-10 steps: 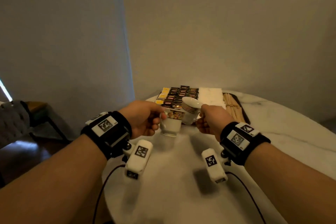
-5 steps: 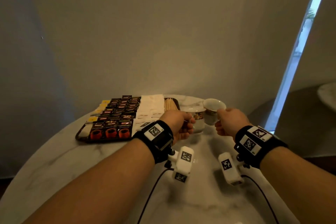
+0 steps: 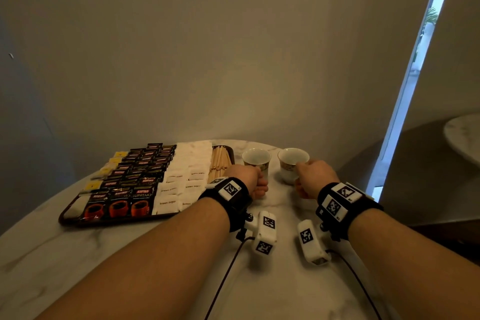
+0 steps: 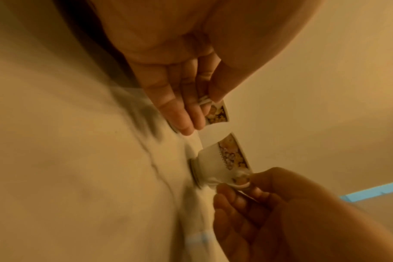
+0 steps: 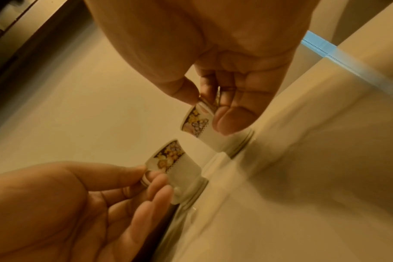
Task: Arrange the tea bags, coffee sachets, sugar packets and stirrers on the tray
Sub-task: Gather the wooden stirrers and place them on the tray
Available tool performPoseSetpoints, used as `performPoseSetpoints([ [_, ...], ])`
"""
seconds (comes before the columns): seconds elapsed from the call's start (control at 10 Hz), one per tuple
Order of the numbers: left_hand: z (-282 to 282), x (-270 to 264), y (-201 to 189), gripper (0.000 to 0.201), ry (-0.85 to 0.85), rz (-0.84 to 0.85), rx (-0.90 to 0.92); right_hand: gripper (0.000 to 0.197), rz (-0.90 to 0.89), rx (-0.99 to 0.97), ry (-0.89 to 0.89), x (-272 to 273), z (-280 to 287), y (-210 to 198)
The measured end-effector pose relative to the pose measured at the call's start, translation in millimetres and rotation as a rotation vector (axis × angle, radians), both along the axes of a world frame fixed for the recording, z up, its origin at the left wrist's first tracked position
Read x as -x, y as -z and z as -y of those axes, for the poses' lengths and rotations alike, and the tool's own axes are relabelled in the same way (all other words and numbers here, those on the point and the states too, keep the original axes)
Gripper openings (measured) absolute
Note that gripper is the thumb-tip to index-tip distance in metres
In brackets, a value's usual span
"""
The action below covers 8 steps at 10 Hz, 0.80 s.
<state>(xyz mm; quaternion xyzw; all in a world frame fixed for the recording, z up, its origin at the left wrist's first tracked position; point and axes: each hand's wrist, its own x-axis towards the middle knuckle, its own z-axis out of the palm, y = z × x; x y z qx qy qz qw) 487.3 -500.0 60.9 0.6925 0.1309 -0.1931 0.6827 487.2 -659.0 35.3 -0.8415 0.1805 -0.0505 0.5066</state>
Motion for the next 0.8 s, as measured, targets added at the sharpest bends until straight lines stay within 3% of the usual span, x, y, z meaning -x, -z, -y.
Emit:
performPoseSetpoints([
  [0.1, 2, -9, 0, 0.024, -0.032, 0.032, -0.015, 0.027, -0.006, 0.003, -0.021, -9, 1, -3],
  [0.2, 3, -18, 4, 0.037, -0.064, 0.063, -0.012, 0.024, -0.032, -0.007, -0.021, -17, 3, -4],
  [0.4, 6, -24, 6, 0.038, -0.060, 0.033, 0.014, 0.024, -0.049, 0.003, -0.007, -25, 1, -3],
  [0.6, 4, -20, 9, 0.040, -0.032, 0.030, 0.071, 0.022, -0.082, -0.070, 0.009, -22, -2, -6],
  [0.8, -25, 6, 6, 0.039, -0.019, 0.131, -0.027, 0.027, -0.052, -0.260, -0.013, 3, 7, -17],
])
